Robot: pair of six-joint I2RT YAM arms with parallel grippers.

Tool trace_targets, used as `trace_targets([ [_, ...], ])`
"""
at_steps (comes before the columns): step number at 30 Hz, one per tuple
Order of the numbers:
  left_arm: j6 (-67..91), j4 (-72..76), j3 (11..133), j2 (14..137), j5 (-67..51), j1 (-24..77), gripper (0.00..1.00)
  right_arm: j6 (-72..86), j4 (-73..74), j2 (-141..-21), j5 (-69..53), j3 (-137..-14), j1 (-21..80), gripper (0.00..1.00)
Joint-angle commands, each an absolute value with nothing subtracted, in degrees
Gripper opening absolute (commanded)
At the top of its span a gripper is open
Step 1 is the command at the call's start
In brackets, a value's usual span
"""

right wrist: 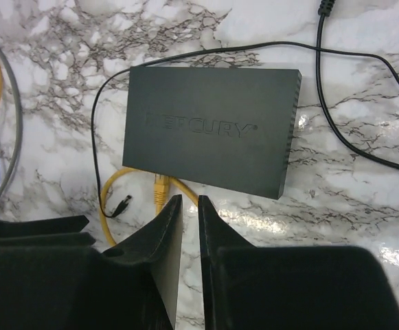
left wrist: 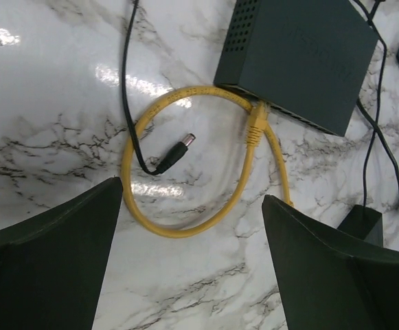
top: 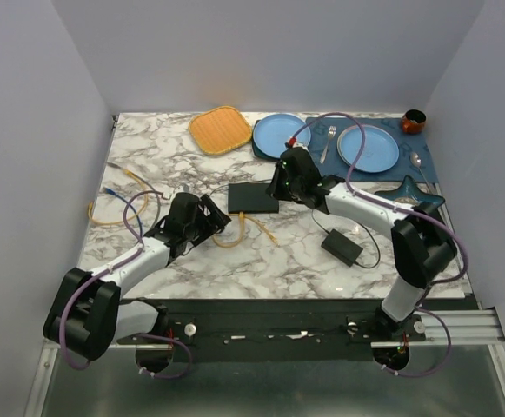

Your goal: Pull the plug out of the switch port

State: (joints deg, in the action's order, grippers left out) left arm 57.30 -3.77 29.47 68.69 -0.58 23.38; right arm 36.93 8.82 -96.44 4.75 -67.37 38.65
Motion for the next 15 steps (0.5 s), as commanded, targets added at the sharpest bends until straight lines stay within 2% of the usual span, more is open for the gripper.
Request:
trace_targets([
  [1, 57.5, 8.3, 30.3, 70.9, -4.1, 23.6, 0.92, 35.4, 10.7, -102.9, 1.8, -74.4, 38.2, 0.21],
  [3, 57.5, 9.8, 31.3, 72.4, -5.7, 23.6, 0.89, 35.3, 12.9, -105.0, 0.7, -76.7, 37.6, 0.15],
  [7, 57.0, 10.0, 32.0, 74.5, -8.0, 23.8, 0.84, 34.7, 13.3, -104.5, -1.8, -75.4, 37.6, 0.14],
  [10, 57.5, 11.2, 30.0, 74.1, -7.8, 23.8, 0.83, 34.1, 12.5, -102.5, -3.9, -70.5, 37.8, 0.24],
  [11, 57.7, 11.4, 29.5, 74.0, -7.9, 23.8, 0.83, 33.9, 11.7, -100.7, -4.4, -68.9, 37.9, 0.31],
  [15, 58.5, 12.5, 28.1, 74.0, -8.5, 23.9, 0.83, 32.6, 10.1, -97.9, -4.0, -61.1, 40.3, 0.41],
])
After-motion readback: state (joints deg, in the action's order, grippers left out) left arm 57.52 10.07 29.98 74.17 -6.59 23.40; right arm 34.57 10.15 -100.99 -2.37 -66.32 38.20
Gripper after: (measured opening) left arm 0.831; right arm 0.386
